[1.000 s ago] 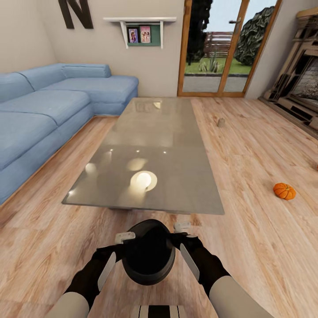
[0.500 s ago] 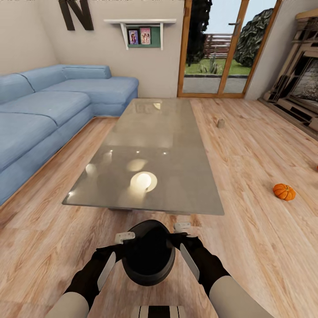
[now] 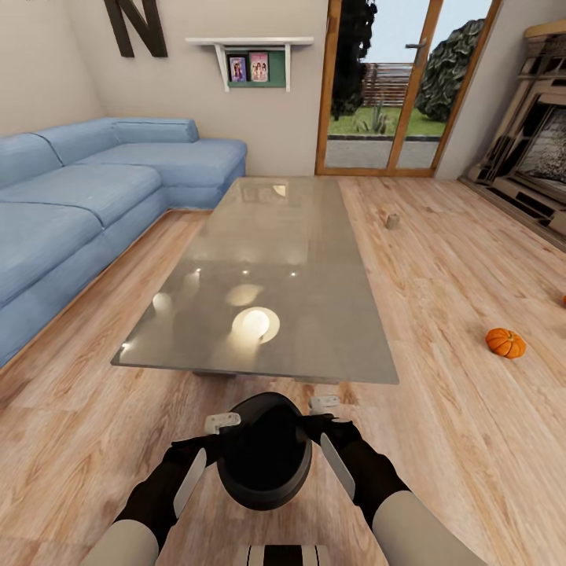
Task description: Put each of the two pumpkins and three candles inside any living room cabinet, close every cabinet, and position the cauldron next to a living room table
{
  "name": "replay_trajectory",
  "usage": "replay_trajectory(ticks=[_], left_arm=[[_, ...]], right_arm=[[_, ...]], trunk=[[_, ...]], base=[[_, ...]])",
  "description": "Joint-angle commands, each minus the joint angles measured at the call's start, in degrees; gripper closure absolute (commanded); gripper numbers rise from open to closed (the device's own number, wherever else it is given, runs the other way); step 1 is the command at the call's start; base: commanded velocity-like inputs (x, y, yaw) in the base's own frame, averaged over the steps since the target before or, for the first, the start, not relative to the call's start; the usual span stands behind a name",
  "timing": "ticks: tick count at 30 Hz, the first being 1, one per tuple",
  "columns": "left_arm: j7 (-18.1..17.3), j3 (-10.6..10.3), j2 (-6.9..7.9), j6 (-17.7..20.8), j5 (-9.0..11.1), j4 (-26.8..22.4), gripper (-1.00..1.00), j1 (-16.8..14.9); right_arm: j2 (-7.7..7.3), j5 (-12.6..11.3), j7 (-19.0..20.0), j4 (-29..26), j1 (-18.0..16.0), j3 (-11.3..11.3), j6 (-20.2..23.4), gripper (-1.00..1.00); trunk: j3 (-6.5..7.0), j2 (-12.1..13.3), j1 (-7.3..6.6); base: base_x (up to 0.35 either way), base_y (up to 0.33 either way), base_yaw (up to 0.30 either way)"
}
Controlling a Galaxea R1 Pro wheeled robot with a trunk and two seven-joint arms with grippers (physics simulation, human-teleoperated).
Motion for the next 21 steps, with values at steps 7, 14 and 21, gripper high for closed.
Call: replay_trajectory(ticks=[7, 14, 21], left_arm=[[0.1, 0.0, 0.06, 0.3, 0.4, -0.1, -1.0, 0.0], [0.1, 0.0, 0.1, 0.3, 0.4, -0.1, -1.0, 0.0], [0.0, 0.1, 0.1, 0.3, 0.4, -0.1, -1.0, 0.0]], right_arm=[[0.0, -0.5, -0.3, -0.1, 0.0, 0.1, 0.2, -1.0], [0.0, -0.5, -0.3, -0.1, 0.0, 0.1, 0.2, -1.0], [0.0, -0.5, -0.3, -0.1, 0.0, 0.1, 0.2, -1.0]], trunk=[[-0.04, 0.0, -0.01], [-0.04, 0.0, -0.01], [-0.04, 0.0, -0.01]], base=[[-0.003, 0.0, 0.0], [-0.08, 0.0, 0.0], [-0.101, 0.012, 0.0]])
